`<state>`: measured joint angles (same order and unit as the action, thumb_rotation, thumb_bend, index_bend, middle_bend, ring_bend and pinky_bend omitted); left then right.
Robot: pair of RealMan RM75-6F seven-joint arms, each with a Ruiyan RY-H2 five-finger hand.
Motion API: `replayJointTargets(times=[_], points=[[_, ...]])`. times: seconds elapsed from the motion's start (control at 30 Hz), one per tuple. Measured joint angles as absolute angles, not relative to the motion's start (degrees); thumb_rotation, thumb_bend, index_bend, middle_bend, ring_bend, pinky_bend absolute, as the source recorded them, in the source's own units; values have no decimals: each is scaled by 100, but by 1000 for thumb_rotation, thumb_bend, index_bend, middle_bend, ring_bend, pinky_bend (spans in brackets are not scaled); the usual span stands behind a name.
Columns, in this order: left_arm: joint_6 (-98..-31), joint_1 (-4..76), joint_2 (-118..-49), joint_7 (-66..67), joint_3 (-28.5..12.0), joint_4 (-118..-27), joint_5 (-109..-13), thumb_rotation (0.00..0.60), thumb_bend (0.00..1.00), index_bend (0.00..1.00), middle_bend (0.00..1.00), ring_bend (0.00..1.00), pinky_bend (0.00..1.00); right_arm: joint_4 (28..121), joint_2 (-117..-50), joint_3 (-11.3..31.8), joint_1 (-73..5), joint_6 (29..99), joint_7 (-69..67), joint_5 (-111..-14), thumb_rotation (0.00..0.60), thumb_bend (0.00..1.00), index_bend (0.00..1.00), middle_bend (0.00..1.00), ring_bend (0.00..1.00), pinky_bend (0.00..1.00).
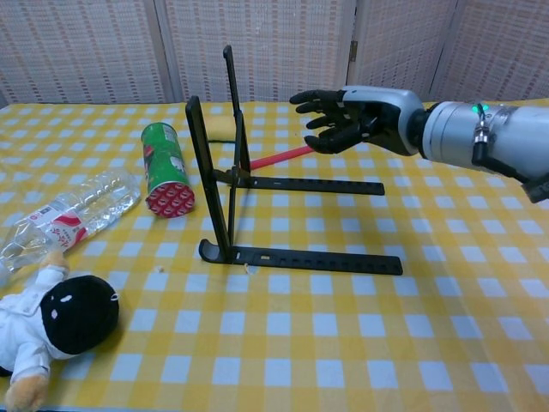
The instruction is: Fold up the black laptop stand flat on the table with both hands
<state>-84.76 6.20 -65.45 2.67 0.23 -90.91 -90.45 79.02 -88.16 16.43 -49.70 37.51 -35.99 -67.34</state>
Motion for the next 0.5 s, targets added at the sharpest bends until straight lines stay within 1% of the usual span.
replayJointTargets(times=[0.03, 0.1, 0.4, 0.5], points=[[-8478, 618, -6545, 261, 22, -9089, -9041, 600, 143, 184, 100, 62, 0, 7810, -8865, 1697, -5034, 3673, -3593, -6661, 600, 781, 0, 0, 35, 0], [-8489, 611, -6547, 248, 16, -9082, -9027, 600, 143, 184, 100, 63, 0, 7599, -8976, 1809, -5182, 3470, -3596, -6532, 600, 797, 0, 0, 34, 0], [-8467, 606, -6547, 262, 13, -9085, -8986, 600, 143, 182, 100, 62, 0, 6753, -9406, 2280, -5834, 2654, -3762, -6228, 600, 799, 0, 0, 33, 0], [-8466, 606, -6538, 279, 12, -9103, -8980, 600, 143, 181, 99, 63, 0, 6487, -9543, 2406, -6026, 2519, -3799, -6198, 600, 799, 0, 0, 35, 0]])
